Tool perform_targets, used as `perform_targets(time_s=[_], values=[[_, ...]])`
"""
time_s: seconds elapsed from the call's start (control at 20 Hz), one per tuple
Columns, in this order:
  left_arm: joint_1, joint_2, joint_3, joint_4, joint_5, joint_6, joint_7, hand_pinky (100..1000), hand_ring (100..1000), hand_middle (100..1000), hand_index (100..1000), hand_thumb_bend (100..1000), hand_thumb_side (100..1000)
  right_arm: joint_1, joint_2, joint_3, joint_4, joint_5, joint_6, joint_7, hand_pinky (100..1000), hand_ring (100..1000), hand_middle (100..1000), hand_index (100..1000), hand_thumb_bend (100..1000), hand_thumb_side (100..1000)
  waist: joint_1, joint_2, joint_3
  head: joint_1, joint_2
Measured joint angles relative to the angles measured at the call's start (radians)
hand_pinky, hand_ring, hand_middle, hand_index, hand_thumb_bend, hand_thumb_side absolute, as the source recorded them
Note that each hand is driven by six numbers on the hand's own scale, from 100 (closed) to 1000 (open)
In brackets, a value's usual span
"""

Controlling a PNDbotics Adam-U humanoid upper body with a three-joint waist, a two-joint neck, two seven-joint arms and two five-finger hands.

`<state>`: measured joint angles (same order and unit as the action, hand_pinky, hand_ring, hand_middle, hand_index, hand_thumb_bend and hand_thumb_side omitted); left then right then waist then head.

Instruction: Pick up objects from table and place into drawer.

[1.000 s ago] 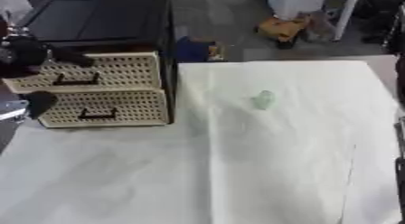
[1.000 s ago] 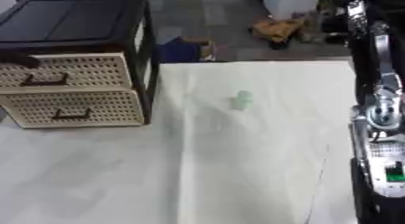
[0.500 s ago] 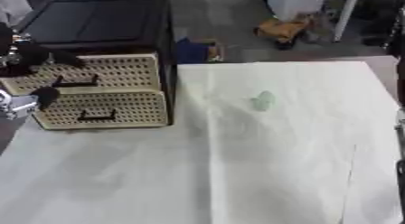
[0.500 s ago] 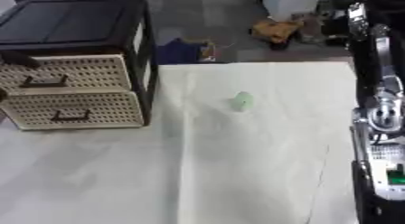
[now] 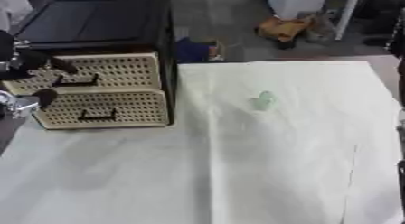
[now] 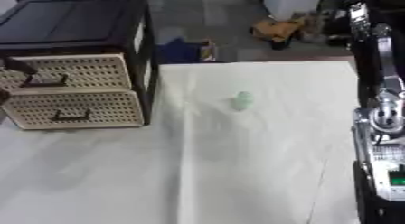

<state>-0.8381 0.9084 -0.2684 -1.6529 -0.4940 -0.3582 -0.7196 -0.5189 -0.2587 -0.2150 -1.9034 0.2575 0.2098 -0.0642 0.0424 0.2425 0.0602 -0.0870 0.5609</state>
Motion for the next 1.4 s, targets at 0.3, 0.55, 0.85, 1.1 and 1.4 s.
perform_targets(time_s=[0.3, 0.55, 0.85, 1.1, 1.4], values=[[-0.014, -0.022, 0.0, 0.051, -0.031, 0.003, 0.01, 100, 100, 100, 991, 100, 1000, 0.0, 0.0, 0.0, 0.0, -0.001, 0.001, 0.001, 679, 686, 549, 815, 100, 1000, 0.0, 0.005, -0.005, 0.008, -0.002], [-0.019, -0.034, 0.0, 0.085, -0.048, -0.009, 0.028, 100, 100, 100, 986, 100, 1000, -0.001, 0.0, 0.0, 0.0, -0.001, 0.001, 0.001, 679, 684, 549, 814, 100, 1000, -0.001, 0.009, -0.007, 0.015, -0.01], [-0.028, -0.041, 0.0, 0.113, -0.079, -0.021, 0.045, 100, 100, 100, 962, 100, 1000, -0.006, 0.0, 0.0, 0.0, -0.003, 0.001, 0.002, 678, 683, 549, 814, 100, 1000, 0.001, 0.014, -0.012, 0.016, -0.013], [-0.035, -0.049, 0.0, 0.135, -0.119, -0.023, 0.065, 100, 100, 100, 940, 100, 1000, -0.006, -0.001, 0.0, 0.0, -0.004, 0.001, 0.002, 678, 683, 548, 814, 100, 1000, 0.003, 0.017, -0.012, 0.017, -0.013], [-0.039, -0.059, 0.0, 0.166, -0.141, -0.025, 0.074, 100, 100, 100, 916, 100, 1000, -0.006, -0.001, 0.0, 0.0, -0.004, 0.001, 0.002, 678, 682, 548, 814, 100, 1000, 0.004, 0.02, -0.016, 0.02, -0.018]])
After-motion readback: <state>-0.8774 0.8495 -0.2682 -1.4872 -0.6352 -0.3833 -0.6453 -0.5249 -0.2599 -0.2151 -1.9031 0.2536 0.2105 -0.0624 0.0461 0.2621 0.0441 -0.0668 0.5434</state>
